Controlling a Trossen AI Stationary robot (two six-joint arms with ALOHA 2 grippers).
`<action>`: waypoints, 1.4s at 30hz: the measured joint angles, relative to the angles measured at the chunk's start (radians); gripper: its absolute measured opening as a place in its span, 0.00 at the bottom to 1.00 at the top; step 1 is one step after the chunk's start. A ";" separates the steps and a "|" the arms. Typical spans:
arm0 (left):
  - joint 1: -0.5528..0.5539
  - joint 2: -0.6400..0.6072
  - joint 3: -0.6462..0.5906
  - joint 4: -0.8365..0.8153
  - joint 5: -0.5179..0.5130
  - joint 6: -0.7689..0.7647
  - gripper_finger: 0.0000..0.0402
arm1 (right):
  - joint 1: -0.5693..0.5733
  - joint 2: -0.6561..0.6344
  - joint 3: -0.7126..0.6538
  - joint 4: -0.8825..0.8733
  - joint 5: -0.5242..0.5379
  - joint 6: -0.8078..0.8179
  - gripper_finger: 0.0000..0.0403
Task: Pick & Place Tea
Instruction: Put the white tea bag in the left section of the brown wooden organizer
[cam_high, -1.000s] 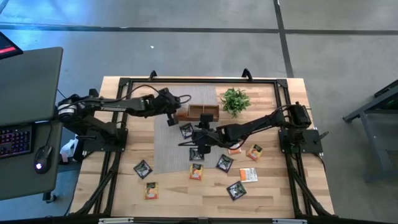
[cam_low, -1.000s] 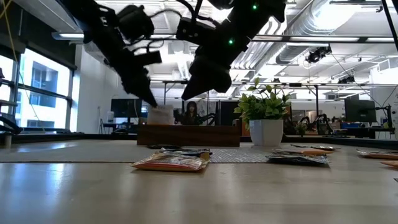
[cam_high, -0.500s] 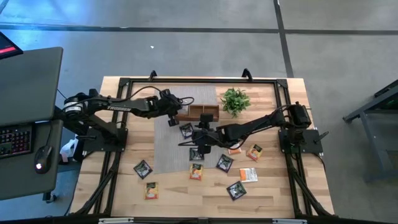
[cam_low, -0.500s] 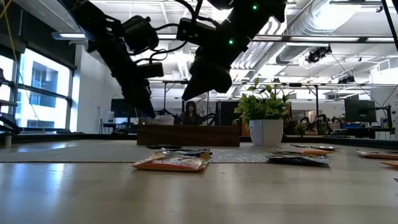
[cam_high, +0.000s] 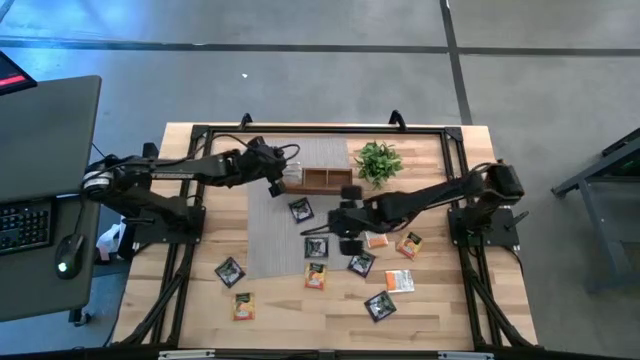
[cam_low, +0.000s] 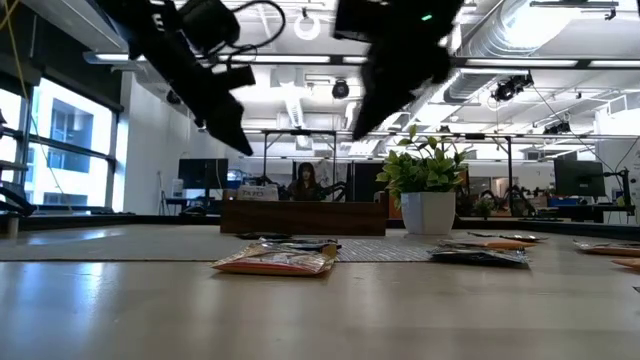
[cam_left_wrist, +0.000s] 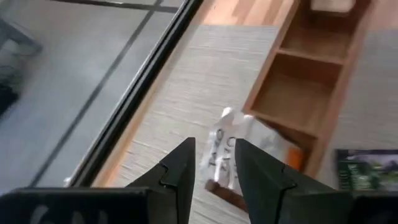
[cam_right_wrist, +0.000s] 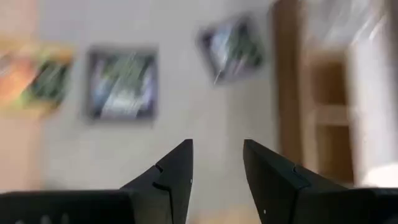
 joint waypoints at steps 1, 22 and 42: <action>0.000 -0.017 0.000 -0.017 0.017 -0.009 0.28 | -0.003 -0.013 0.000 -0.063 -0.050 0.039 0.34; 0.000 -0.088 -0.001 -0.052 0.035 -0.061 0.28 | -0.126 -0.022 -0.307 -0.096 -0.188 0.076 0.53; 0.000 -0.094 -0.001 -0.048 -0.044 -0.052 0.28 | -0.145 -0.058 -0.402 0.079 -0.194 0.019 0.06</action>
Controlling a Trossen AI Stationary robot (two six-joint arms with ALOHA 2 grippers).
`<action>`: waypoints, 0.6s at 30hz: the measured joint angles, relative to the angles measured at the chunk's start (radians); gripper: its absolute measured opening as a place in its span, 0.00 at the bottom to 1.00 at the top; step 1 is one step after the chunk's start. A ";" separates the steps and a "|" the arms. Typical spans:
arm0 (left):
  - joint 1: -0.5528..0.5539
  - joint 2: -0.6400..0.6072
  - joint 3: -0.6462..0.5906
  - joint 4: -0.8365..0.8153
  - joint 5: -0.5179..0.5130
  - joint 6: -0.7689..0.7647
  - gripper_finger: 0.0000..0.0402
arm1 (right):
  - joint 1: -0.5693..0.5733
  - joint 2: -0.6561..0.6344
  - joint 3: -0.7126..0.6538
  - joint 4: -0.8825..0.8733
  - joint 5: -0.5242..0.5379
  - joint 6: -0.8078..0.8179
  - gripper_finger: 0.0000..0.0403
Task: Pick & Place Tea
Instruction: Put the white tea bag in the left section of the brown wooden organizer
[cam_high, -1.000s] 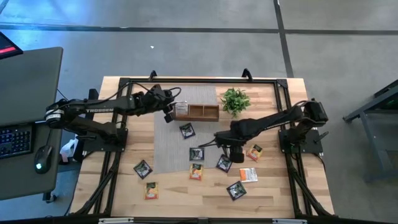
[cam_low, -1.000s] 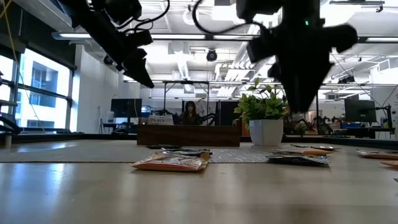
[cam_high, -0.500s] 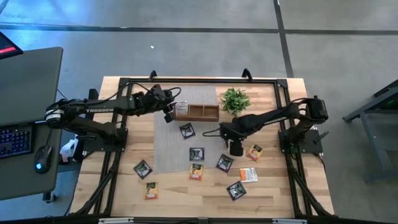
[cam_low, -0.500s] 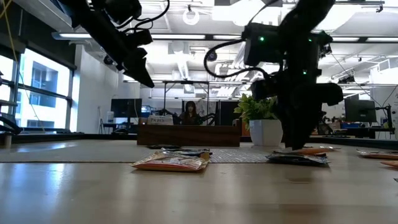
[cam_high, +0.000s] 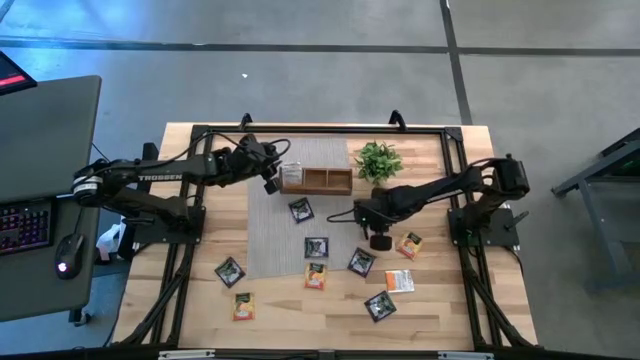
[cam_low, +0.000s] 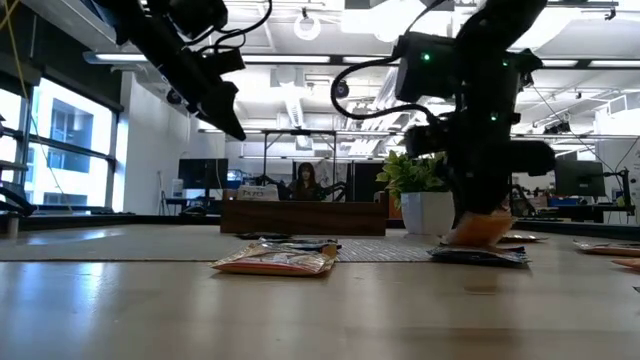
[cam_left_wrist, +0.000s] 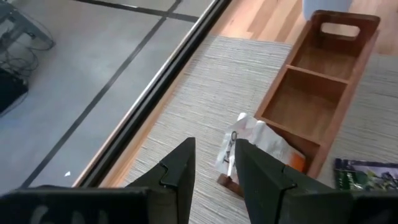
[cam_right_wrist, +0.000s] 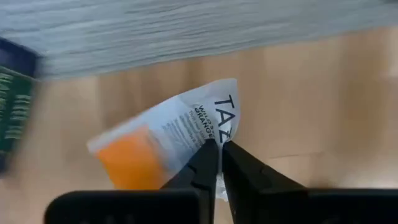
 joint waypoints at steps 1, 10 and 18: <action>0.000 -0.009 0.000 -0.004 0.000 0.000 0.28 | 0.008 -0.009 0.016 0.004 0.018 0.001 0.07; 0.000 -0.113 0.000 0.004 -0.004 0.010 0.28 | 0.054 0.024 0.075 0.763 0.485 -0.233 0.01; 0.000 -0.192 0.000 0.002 -0.038 0.028 0.28 | -0.027 0.295 0.199 1.395 0.488 -0.577 0.01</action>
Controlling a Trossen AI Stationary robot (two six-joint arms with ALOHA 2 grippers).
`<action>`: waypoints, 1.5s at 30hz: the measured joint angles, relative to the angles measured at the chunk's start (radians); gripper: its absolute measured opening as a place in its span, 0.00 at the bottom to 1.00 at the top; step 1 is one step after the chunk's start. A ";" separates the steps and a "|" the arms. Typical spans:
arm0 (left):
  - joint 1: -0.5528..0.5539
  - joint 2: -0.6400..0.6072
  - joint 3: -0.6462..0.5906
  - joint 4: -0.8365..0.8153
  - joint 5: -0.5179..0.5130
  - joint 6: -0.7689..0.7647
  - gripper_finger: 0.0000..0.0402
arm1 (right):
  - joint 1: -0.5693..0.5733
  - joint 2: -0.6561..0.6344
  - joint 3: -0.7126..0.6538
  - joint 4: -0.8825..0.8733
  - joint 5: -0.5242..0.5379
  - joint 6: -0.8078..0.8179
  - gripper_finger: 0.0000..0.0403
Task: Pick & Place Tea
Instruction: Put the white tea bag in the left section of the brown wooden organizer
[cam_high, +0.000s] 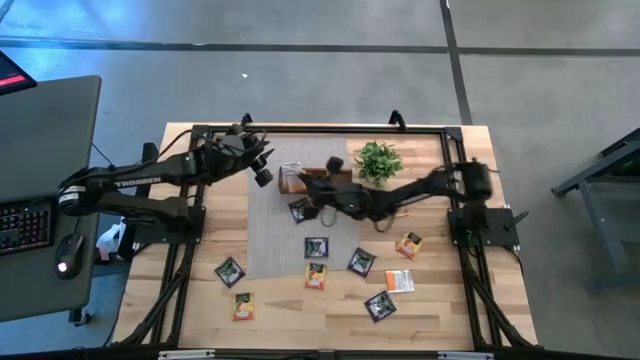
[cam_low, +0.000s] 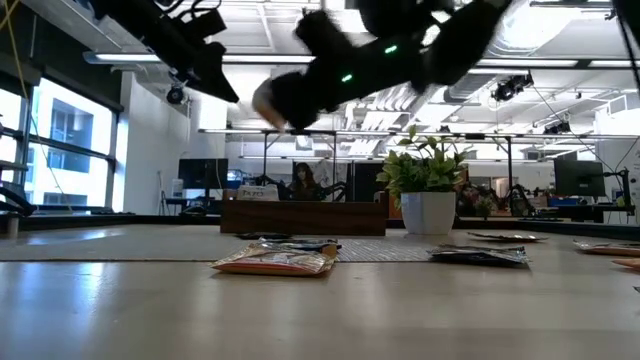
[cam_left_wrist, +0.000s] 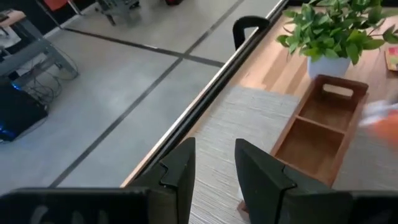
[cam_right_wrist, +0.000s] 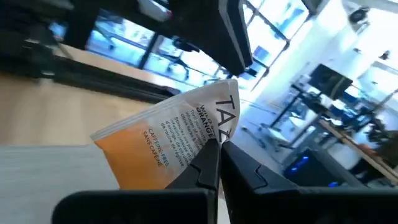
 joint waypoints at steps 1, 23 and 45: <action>0.000 -0.005 0.000 0.000 0.000 0.000 0.28 | -0.013 0.036 0.038 -0.028 0.000 -0.007 0.01; 0.000 -0.007 0.000 -0.008 0.005 0.001 0.28 | -0.069 0.339 0.471 -0.623 0.216 -0.017 0.17; 0.000 -0.006 0.000 -0.080 0.030 -0.041 0.28 | 0.158 -0.096 0.472 -1.497 0.016 0.328 0.39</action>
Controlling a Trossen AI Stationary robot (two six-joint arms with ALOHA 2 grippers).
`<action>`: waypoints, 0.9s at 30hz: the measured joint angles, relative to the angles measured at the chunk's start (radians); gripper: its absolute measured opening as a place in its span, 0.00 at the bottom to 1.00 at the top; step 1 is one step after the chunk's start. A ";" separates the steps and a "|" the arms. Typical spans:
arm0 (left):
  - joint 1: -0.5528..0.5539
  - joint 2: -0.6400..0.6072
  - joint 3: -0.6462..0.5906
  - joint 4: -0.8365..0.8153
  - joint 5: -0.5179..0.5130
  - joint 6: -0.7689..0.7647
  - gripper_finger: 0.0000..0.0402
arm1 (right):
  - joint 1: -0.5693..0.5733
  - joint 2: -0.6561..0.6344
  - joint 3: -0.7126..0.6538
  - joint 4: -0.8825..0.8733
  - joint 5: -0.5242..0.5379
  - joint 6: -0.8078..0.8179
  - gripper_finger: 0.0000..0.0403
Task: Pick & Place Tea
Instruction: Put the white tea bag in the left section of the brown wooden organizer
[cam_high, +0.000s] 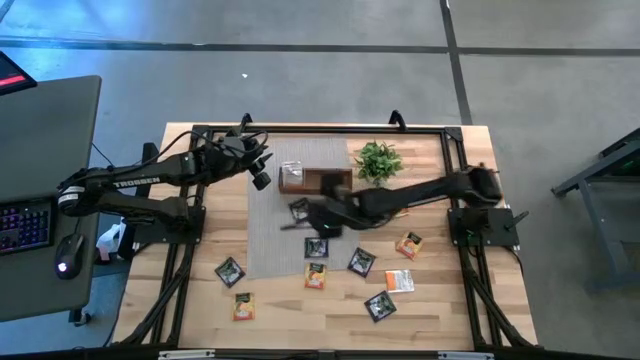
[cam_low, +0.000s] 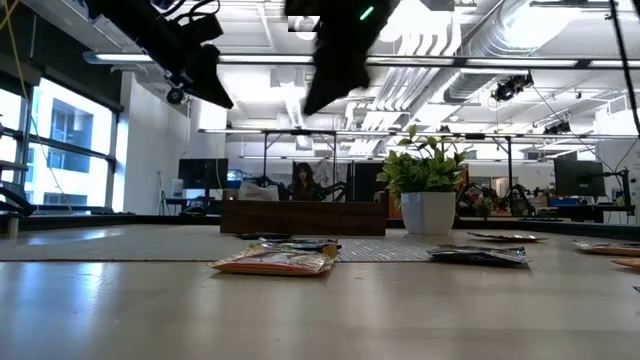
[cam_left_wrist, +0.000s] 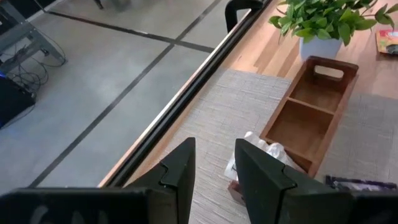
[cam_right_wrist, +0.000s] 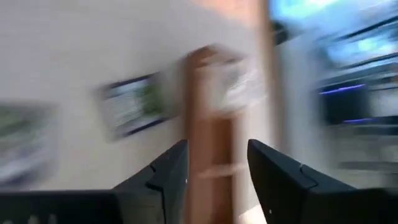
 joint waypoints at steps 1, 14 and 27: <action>0.000 0.000 0.000 -0.005 0.001 -0.007 0.28 | 0.015 -0.029 0.000 -0.075 -0.074 0.075 0.39; 0.000 0.000 0.000 -0.063 0.021 -0.065 0.28 | 0.177 -0.151 -0.175 -0.597 -0.498 0.973 0.34; 0.000 0.000 0.000 -0.063 0.057 -0.066 0.28 | 0.281 -0.151 -0.526 -0.374 -0.847 1.348 0.34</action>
